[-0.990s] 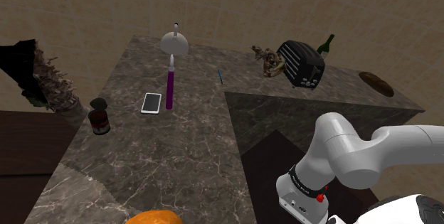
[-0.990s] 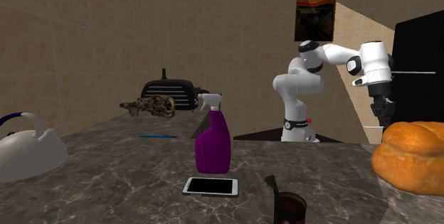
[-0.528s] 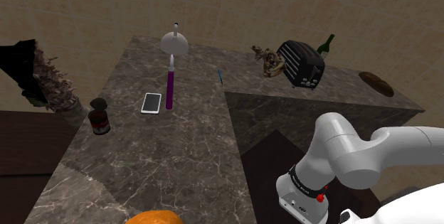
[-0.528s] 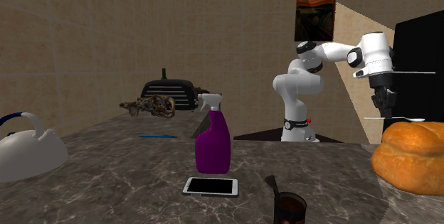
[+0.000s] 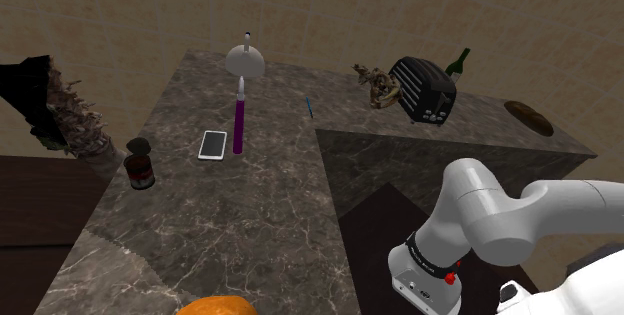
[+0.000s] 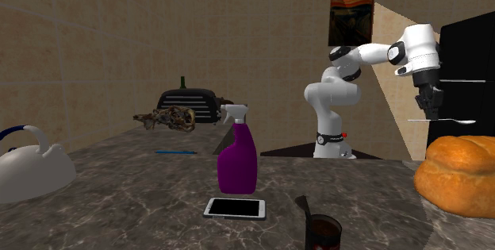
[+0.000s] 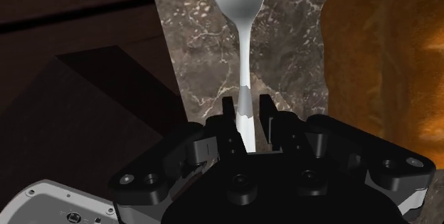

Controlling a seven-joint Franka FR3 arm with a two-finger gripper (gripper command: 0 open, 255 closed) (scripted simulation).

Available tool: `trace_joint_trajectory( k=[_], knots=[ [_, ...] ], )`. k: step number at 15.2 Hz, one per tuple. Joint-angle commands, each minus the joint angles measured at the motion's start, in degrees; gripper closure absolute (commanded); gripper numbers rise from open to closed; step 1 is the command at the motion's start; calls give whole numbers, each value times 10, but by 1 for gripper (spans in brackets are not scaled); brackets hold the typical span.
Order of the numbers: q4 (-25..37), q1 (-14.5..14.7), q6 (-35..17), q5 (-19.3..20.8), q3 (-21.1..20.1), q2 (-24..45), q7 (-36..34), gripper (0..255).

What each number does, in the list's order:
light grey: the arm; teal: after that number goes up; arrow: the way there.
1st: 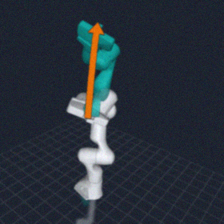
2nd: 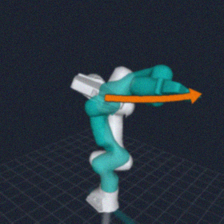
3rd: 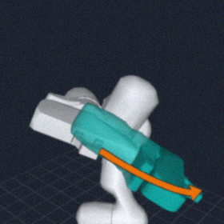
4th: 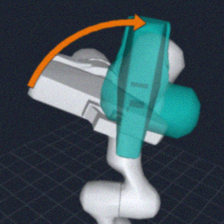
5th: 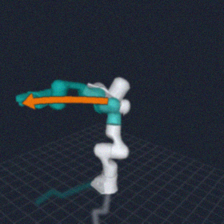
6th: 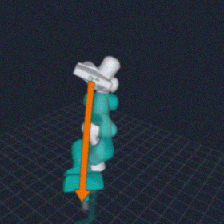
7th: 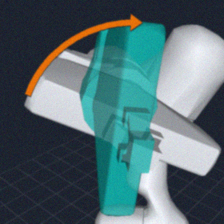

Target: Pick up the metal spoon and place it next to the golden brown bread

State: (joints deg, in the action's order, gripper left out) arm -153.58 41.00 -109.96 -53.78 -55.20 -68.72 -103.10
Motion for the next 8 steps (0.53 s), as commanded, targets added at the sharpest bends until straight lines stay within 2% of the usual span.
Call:
trace_joint_trajectory(
  k=[1,8],
  knots=[
    [10,-2,13,12,13,-2,-3,255],
    [49,-13,54,52,56,-1,-9,255]
  ],
)
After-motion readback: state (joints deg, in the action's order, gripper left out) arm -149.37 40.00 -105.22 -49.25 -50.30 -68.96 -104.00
